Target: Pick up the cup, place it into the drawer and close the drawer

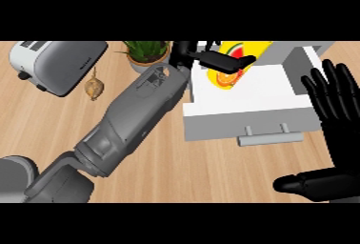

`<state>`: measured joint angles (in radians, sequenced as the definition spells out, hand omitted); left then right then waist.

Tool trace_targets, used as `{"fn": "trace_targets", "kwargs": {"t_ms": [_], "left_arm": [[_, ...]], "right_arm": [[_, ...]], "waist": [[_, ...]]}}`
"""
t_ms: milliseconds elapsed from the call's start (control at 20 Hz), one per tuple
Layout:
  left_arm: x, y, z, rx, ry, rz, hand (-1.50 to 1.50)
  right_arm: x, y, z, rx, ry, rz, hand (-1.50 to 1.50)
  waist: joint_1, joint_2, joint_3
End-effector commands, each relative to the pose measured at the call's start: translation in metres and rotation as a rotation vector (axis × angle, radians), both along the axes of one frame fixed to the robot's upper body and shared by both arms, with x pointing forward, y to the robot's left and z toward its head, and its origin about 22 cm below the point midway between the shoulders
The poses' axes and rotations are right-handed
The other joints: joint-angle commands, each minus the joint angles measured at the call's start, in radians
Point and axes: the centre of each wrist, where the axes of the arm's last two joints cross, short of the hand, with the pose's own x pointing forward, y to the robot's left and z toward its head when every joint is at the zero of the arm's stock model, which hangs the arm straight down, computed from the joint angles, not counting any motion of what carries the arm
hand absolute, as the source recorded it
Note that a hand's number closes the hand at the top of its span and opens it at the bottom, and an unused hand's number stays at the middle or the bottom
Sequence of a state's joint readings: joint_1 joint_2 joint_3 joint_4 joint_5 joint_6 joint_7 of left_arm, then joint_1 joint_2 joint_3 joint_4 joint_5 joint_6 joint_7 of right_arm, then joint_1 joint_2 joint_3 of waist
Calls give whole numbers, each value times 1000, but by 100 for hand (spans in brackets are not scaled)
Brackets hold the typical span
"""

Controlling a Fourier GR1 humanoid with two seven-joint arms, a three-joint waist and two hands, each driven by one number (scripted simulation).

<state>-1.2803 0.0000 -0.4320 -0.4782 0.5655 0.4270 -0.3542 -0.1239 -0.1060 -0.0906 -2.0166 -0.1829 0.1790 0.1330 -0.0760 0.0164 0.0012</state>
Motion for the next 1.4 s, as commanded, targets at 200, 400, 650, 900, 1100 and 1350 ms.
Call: {"fn": "trace_targets", "kwargs": {"t_ms": [200, 400, 650, 900, 1100, 1350], "left_arm": [[5, 2, -12, 149, 8, 50, 150], [2, -9, -1, 194, 12, 47, -150], [-3, -6, -14, 98, 12, 25, -150], [1, -8, 3, -38, -20, -31, -150], [-8, -14, 7, -157, -60, -73, -150], [-7, -6, 10, -208, -6, -89, -150]], "right_arm": [[1, 10, -3, -5, -14, 45, -150], [15, 15, 3, 22, -30, 45, -150], [15, 17, 10, 40, -31, 80, -150], [5, 11, 5, 85, -11, 90, -150], [1, 9, 5, 90, 18, 117, -150], [-19, -12, 23, 13, 10, 116, 150]], "waist": [[-40, 14, 1], [-32, 11, 1], [-40, 13, 0], [-20, 7, 0], [25, -8, -1], [65, -21, -2]]}}
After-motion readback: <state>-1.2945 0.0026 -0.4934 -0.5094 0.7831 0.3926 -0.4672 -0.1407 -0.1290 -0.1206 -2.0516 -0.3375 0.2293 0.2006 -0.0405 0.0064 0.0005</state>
